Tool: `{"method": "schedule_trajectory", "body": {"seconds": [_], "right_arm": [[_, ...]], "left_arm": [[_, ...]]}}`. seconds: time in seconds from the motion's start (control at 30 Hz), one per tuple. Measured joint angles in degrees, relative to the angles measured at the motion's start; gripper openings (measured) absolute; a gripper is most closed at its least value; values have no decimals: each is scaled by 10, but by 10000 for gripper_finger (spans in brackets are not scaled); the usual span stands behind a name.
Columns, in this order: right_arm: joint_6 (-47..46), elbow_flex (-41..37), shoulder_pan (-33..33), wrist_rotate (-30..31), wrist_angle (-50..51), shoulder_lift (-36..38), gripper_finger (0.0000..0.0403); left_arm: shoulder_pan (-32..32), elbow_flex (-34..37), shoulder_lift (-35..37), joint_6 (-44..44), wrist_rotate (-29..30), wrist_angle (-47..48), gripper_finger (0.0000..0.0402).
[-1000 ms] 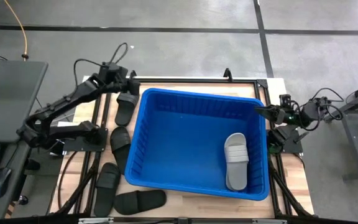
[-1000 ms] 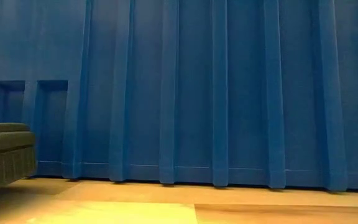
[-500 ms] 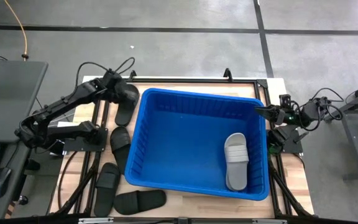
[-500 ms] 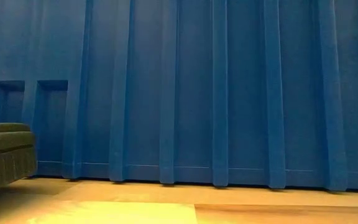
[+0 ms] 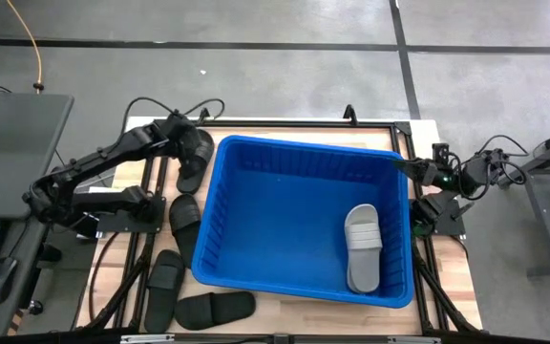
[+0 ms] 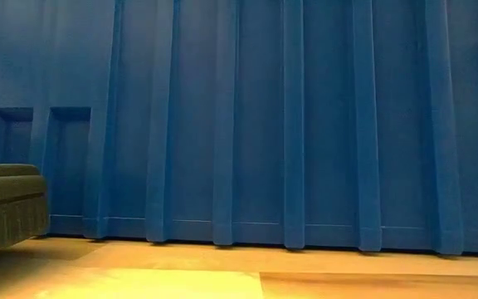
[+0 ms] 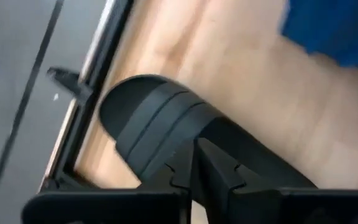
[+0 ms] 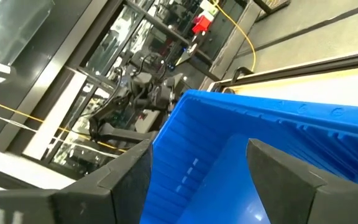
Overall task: Pick and place slides into bin
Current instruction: Put the black slide into the blue organizer bin
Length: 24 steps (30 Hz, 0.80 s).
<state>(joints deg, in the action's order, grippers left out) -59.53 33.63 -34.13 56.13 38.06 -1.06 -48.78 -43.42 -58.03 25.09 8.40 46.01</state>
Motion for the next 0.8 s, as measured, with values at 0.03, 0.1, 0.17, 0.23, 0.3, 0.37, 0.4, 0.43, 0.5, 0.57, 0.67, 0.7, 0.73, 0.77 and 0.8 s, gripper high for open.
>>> {"method": "schedule_trajectory", "body": {"seconds": [0.03,0.1,0.17,0.23,0.3,0.37,0.4,0.43,0.5,0.57,0.67,0.7,0.73,0.77,0.8], "right_arm": [[0,0,0,0,0,0,248],[3,0,0,2,1,0,248],[10,0,0,7,3,0,248],[15,0,0,12,8,0,248],[13,0,0,22,17,0,248],[7,0,0,24,28,0,248],[1,0,0,26,34,0,248],[-6,0,0,26,41,0,248],[-21,0,0,28,53,0,248],[-38,0,0,28,61,0,248],[-51,0,0,17,56,0,248],[-50,0,0,10,50,0,248],[-51,0,0,2,47,0,248],[-50,0,0,-5,47,0,248],[-49,0,0,-7,47,0,248]], "left_arm": [[8,0,0,15,0,3,19],[23,0,0,35,4,1,36],[39,0,0,65,26,11,57],[55,0,0,101,47,22,80],[70,0,0,156,67,38,102],[82,0,0,177,80,40,123],[85,0,0,179,81,40,133],[88,0,0,181,80,40,143],[87,0,-1,175,81,32,159],[87,0,-9,159,64,29,168],[91,-1,-29,155,40,38,174],[98,-6,-36,147,32,49,174],[109,-12,-42,137,31,57,174],[119,-17,-48,122,37,58,174],[129,-19,-54,117,54,56,173]]}}
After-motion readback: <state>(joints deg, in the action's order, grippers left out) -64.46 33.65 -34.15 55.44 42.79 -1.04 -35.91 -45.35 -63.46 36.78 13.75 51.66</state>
